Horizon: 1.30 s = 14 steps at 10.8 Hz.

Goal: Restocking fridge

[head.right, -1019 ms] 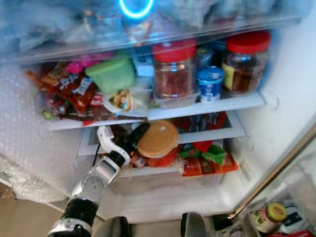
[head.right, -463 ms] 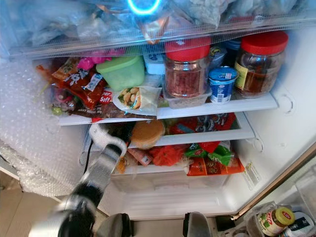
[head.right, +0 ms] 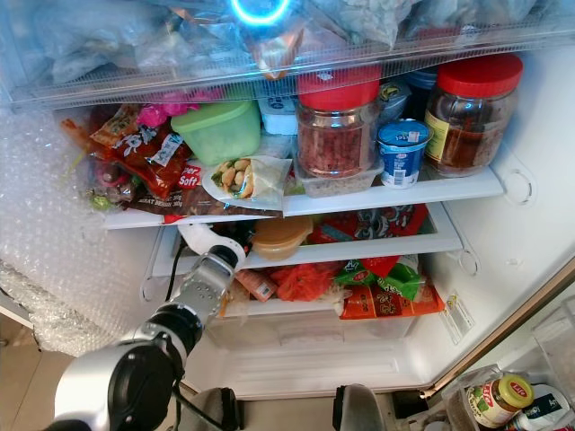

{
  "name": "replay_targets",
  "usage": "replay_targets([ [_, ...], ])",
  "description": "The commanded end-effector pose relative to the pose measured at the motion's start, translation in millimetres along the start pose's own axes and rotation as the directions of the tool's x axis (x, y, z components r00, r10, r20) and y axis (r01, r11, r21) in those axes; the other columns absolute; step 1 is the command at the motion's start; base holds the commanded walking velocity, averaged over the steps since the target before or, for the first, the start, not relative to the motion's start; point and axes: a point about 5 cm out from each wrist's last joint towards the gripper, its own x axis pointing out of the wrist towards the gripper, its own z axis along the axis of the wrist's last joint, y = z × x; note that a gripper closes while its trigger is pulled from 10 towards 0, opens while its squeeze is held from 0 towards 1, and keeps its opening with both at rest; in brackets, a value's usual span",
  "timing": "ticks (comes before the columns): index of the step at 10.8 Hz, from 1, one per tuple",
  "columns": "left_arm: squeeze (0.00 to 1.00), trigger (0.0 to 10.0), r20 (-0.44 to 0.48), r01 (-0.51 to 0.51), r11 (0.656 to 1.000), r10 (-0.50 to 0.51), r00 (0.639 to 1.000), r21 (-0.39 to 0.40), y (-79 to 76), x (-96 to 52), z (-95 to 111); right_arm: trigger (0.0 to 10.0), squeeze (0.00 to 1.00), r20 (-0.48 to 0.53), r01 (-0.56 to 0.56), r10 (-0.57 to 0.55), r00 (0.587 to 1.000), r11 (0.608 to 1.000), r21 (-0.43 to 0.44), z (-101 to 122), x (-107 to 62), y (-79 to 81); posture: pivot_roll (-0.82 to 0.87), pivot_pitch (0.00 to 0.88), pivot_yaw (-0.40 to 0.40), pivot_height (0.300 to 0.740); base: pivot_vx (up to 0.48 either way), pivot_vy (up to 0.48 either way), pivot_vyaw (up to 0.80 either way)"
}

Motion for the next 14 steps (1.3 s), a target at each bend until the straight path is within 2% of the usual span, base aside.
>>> replay_targets([
  [1, 0.00, 10.0, -0.019, 0.057, 0.998, -0.058, 0.998, -0.017, -28.1, 4.2, -14.9, 10.0, 0.00, -0.020, 0.001, 0.000, 1.000, 1.000, 0.020, -7.0, -1.8, 2.0, -0.18, 0.062, 0.131, 0.625, 0.000, 0.000, 0.00],
  [2, 1.00, 10.0, -0.008, 0.050, 0.998, -0.050, 0.999, -0.032, -27.7, 4.5, -13.8, 10.0, 0.00, -0.020, 0.000, 0.001, 1.000, 1.000, 0.021, -7.1, -1.8, 2.0, -0.18, 0.063, 0.131, 0.625, 0.000, 0.000, 0.00],
  [3, 1.00, 10.0, 0.013, 0.037, 0.997, -0.036, 0.999, -0.067, -24.9, 4.9, -9.7, 10.0, 0.00, -0.020, -0.002, 0.003, 1.000, 1.000, 0.018, -6.9, -1.7, 2.1, -0.18, 0.064, 0.129, 0.625, 0.000, 0.000, 0.00],
  [5, 1.00, 10.0, 0.027, 0.044, 0.996, -0.042, 0.999, -0.074, -23.3, 4.8, -7.0, 10.0, 0.00, -0.019, -0.006, 0.006, 1.000, 1.000, 0.016, -6.6, -1.7, 2.0, -0.18, 0.064, 0.127, 0.625, 0.000, 0.000, 0.00],
  [6, 1.00, 10.0, 0.053, 0.055, 0.993, -0.049, 0.997, -0.102, -23.5, 5.5, -2.2, 10.0, 0.00, -0.019, -0.007, 0.007, 1.000, 1.000, 0.015, -6.3, -1.6, 2.0, -0.18, 0.063, 0.127, 0.625, 0.000, 0.000, 0.00],
  [9, 1.00, 10.0, 0.076, 0.094, 0.988, -0.085, 0.993, -0.122, -24.9, 6.0, 3.1, 10.0, 0.00, -0.017, -0.007, 0.007, 1.000, 1.000, 0.015, -5.4, -1.3, 2.0, -0.17, 0.059, 0.124, 0.625, 0.000, 0.000, 0.00],
  [11, 1.00, 10.0, 0.108, 0.121, 0.983, -0.106, 0.988, -0.136, -19.7, 3.5, 7.4, 10.0, 0.00, -0.017, -0.007, 0.008, 1.000, 1.000, 0.014, -5.3, -1.2, 1.9, -0.17, 0.059, 0.125, 0.625, 0.000, 0.000, 0.00],
  [12, 1.00, 10.0, 0.121, 0.129, 0.983, -0.114, 0.986, -0.130, -17.5, 1.7, 7.8, 10.0, 0.00, -0.017, -0.008, 0.008, 1.000, 1.000, 0.015, -5.5, -1.3, 2.0, -0.17, 0.059, 0.124, 0.625, 0.000, 0.000, 0.00],
  [14, 1.00, 10.0, 0.144, 0.171, 0.983, -0.160, 0.977, -0.069, -13.1, -5.2, 10.2, 10.0, 0.00, -0.017, -0.009, 0.009, 1.000, 1.000, 0.016, -5.8, -1.4, 2.1, -0.17, 0.062, 0.123, 0.625, 0.000, 0.000, 0.00],
])
